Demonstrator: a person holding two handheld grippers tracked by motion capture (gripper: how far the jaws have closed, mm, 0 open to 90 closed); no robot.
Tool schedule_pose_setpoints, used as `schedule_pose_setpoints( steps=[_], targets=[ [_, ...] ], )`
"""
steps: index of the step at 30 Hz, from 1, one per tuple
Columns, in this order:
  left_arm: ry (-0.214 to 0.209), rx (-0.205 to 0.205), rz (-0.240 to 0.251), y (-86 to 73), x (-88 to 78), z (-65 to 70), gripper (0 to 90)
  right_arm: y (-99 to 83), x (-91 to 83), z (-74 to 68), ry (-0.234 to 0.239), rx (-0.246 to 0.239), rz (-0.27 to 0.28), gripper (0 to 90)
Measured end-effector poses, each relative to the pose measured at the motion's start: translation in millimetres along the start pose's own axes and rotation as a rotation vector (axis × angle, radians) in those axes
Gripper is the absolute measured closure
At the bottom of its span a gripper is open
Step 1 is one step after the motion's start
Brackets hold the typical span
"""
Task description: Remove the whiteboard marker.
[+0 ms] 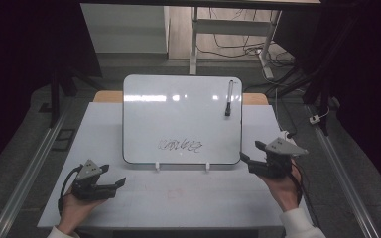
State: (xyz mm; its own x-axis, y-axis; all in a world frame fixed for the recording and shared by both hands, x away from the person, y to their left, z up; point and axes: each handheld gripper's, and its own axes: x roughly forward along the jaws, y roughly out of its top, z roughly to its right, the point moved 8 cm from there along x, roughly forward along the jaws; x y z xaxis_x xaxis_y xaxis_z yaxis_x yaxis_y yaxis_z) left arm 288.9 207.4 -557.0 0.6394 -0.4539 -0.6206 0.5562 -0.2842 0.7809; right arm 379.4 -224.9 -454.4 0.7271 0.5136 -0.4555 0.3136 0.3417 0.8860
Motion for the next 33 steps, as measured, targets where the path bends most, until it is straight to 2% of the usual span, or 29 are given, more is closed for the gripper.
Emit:
schedule_pose_setpoints(
  steps=[4, 9, 10, 11, 14, 15, 25, 33],
  targets=[
    [0.004, 0.000, -0.006, -3.0, -0.2, 0.0, 21.5, 30.8, 14.9, 8.3, -0.042, 0.024, -0.001, 31.4],
    [0.009, -0.006, -0.006, -4.6, -0.9, -0.6, 21.6, 62.4, 35.5, 16.5, -0.065, 0.041, -0.010, 32.3],
    [0.010, -0.005, -0.008, -5.0, -0.6, -0.9, 21.6, 62.4, 35.5, 16.5, -0.065, 0.041, -0.010, 32.3],
    [0.011, -0.005, -0.009, -5.6, 0.2, -1.1, 21.6, 73.7, 45.1, 20.4, -0.082, 0.046, -0.020, 32.7],
    [0.010, -0.003, -0.014, -6.4, 1.1, -1.1, 21.7, 80.8, 52.2, 22.7, -0.090, 0.050, -0.027, 33.1],
    [0.011, 0.000, -0.016, -7.0, 1.7, -1.0, 21.8, 88.2, 60.0, 25.8, -0.110, 0.045, -0.036, 33.6],
    [0.016, 0.016, -0.028, -9.3, 4.3, 0.7, 21.8, 104.8, 85.3, 37.3, -0.156, 0.067, -0.076, 37.5],
    [0.017, 0.026, -0.036, -10.6, 5.5, -0.1, 22.1, 119.5, 101.0, 40.5, -0.182, 0.061, -0.116, 42.1]
  ],
)
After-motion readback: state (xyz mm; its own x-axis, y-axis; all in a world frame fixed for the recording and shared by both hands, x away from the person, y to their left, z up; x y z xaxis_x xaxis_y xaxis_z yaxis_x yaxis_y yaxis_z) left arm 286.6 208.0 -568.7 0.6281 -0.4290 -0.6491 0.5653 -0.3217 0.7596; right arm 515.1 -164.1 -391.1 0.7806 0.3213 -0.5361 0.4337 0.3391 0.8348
